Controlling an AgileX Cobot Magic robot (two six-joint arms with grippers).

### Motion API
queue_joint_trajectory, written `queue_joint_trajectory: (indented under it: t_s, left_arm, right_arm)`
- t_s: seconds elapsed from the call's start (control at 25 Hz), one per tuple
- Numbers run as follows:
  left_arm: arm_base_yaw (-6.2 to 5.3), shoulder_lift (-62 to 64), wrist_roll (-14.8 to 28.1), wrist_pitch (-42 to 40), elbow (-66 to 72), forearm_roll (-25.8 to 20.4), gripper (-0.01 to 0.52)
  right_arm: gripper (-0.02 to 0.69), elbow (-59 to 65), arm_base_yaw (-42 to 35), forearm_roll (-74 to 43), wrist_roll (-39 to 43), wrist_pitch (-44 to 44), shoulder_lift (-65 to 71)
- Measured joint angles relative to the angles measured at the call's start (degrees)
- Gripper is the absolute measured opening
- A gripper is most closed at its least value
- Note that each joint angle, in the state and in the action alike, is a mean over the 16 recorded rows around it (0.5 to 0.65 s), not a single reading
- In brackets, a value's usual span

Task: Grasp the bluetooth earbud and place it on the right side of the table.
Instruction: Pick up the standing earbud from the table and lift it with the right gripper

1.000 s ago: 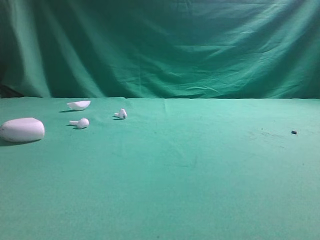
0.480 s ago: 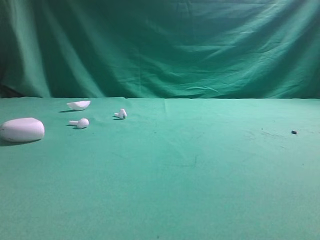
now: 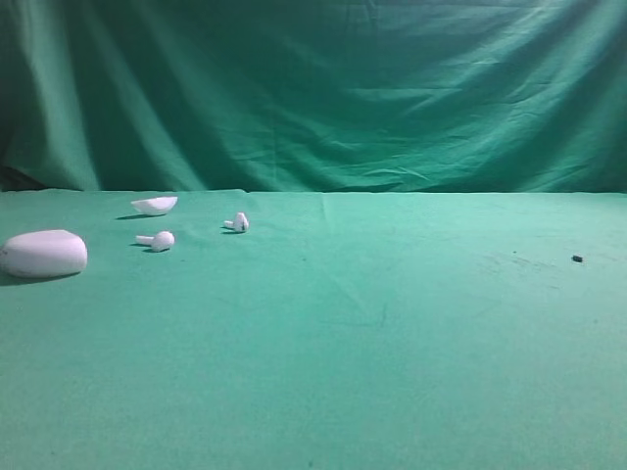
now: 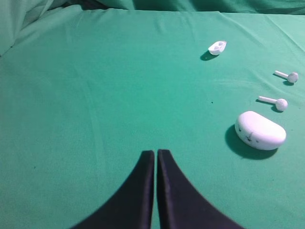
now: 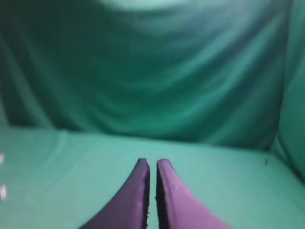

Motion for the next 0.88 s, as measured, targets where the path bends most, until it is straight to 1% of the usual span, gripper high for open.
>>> queue_joint_trajectory:
  t_s: [0.16, 0.24, 0.32, 0.44, 0.56, 0.76, 0.88]
  left_arm:
    - [0.0, 0.0, 0.0, 0.0, 0.0, 0.0, 0.0]
    - [0.0, 0.0, 0.0, 0.0, 0.0, 0.0, 0.0]
    - [0.0, 0.0, 0.0, 0.0, 0.0, 0.0, 0.0]
    - [0.0, 0.0, 0.0, 0.0, 0.0, 0.0, 0.0]
    - [0.0, 0.0, 0.0, 0.0, 0.0, 0.0, 0.0]
    - [0.0, 0.0, 0.0, 0.0, 0.0, 0.0, 0.0]
    - [0.0, 0.0, 0.0, 0.0, 0.0, 0.0, 0.0]
  right_arm:
    - [0.046, -2.99, 0.0, 1.81, 0.13, -6.53, 1.06]
    - [0.046, -5.58, 0.0, 2.76, 0.28, -6.83, 2.68]
    - [0.046, -8.79, 0.0, 3.63, 0.43, -4.8, 5.23]
    - [0.046, -14.39, 0.0, 4.62, 0.64, 2.15, 10.79]
    - [0.046, -20.58, 0.0, 5.01, 0.6, 12.04, 18.38]
    - [0.046, -30.71, 0.5, 5.08, -1.29, 27.68, 34.78]
    - [0.046, -36.49, 1.76, 4.94, -3.01, 34.38, 45.51]
